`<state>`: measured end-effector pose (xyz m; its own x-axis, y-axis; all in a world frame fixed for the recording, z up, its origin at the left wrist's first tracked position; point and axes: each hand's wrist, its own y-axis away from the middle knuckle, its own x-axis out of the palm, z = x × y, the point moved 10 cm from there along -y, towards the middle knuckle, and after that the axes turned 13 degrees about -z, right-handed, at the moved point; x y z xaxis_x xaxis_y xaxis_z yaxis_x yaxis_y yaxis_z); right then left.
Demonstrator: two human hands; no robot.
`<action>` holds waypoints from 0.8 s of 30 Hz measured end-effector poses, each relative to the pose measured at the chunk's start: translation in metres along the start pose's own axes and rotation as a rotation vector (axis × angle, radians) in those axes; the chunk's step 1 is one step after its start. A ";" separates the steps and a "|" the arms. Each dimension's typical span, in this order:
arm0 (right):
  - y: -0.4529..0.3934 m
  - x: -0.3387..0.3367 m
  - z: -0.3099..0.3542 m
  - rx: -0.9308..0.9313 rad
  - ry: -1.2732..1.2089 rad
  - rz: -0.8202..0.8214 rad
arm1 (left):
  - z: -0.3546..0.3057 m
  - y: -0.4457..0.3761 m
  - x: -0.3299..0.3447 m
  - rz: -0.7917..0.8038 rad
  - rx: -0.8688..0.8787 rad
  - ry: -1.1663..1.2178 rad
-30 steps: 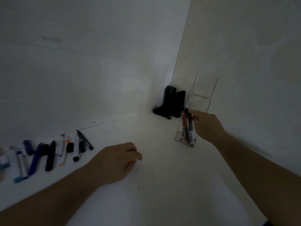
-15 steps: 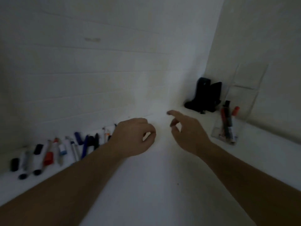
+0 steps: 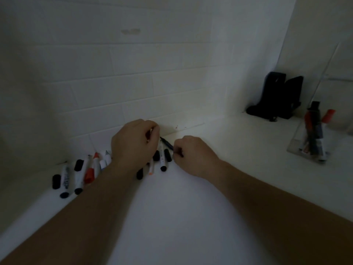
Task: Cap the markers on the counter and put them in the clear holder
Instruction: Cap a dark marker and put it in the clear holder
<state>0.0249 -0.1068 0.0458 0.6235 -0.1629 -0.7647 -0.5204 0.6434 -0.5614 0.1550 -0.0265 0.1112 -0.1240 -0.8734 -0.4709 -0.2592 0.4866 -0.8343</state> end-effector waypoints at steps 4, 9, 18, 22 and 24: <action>0.004 -0.013 -0.010 0.021 0.192 0.069 | -0.001 -0.001 0.003 -0.003 0.000 -0.034; 0.026 -0.045 -0.042 0.100 0.305 0.223 | -0.005 0.003 0.009 -0.030 0.083 0.051; 0.056 -0.075 -0.087 0.188 0.112 -0.085 | -0.036 0.017 0.062 0.534 0.230 -0.070; 0.052 -0.066 -0.077 0.184 0.061 -0.044 | -0.025 0.031 0.085 0.816 0.298 -0.328; 0.055 -0.074 -0.090 0.222 0.028 -0.064 | -0.034 0.032 0.095 0.872 0.286 -0.340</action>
<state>-0.1028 -0.1266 0.0432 0.6332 -0.2275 -0.7398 -0.3373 0.7792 -0.5283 0.1024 -0.0946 0.0490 0.1326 -0.1748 -0.9756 0.0397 0.9845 -0.1710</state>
